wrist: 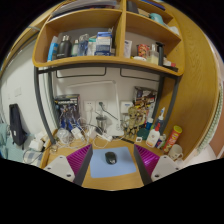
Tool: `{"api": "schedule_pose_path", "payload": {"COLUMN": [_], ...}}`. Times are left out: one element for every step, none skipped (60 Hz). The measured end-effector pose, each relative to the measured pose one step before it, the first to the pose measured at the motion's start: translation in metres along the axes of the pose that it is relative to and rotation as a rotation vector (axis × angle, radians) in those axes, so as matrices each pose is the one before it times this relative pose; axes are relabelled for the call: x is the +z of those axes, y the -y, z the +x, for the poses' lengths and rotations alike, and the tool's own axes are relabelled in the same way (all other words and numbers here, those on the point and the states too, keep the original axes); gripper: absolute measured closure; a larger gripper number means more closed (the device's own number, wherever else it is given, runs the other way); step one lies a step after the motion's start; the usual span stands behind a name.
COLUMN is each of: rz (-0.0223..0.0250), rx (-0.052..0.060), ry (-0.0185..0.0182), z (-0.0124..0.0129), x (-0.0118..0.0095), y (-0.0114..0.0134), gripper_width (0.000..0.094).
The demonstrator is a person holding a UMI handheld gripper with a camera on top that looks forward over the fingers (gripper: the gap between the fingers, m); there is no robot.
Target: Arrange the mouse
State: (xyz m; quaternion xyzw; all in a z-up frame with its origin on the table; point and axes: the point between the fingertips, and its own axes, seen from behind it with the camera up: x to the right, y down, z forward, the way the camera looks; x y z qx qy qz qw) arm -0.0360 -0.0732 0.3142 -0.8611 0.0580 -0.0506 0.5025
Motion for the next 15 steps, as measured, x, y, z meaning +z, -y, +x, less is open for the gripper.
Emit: {"api": "schedule_pose_path", "payload": {"rz": [-0.00223, -0.00172, -0.00100, -0.00192, -0.00005, 0.00011, 0.00009, 0.00006, -0.00010, 0.00060, 0.00064, 0.00175, -0.00002, -0.00029, -0.00050], "rx": [-0.0031, -0.0026, -0.0024, -0.0010, -0.0007, -0.0003, -0.0002, 0.0005, 0.0011, 0.0011, 0.0012, 0.0020, 0.0001, 0.0004, 0.0004], "ry": [-0.00249, -0.00209, -0.00113, -0.00251, 0.00085, 0.00146, 0.00155, 0.00161, 0.00156, 0.00193, 0.00189, 0.00326, 0.00153, 0.00135, 0.00165], "z": [0.00077, 0.00062, 0.00056, -0.00062, -0.00016, -0.00041, -0.00054, -0.00063, -0.00083, -0.00059, -0.00053, -0.00036, -0.00041, -0.00047, -0.00031], "x": [-0.00161, -0.00153, -0.00135, -0.00275, -0.00133, -0.00131, -0.00125, -0.00112, -0.00113, -0.00103, -0.00103, 0.00011, -0.00073, -0.00037, -0.00037], "y": [-0.00125, -0.00129, -0.00118, -0.00135, -0.00077, -0.00047, -0.00046, -0.00039, -0.00032, -0.00029, -0.00031, 0.00010, -0.00028, -0.00043, -0.00053], "gripper_width": [0.0103, 0.0103, 0.0101, 0.0103, 0.0102, 0.0102, 0.0103, 0.0103, 0.0103, 0.0103, 0.0103, 0.0101, 0.0104, 0.0102, 0.0103]}}
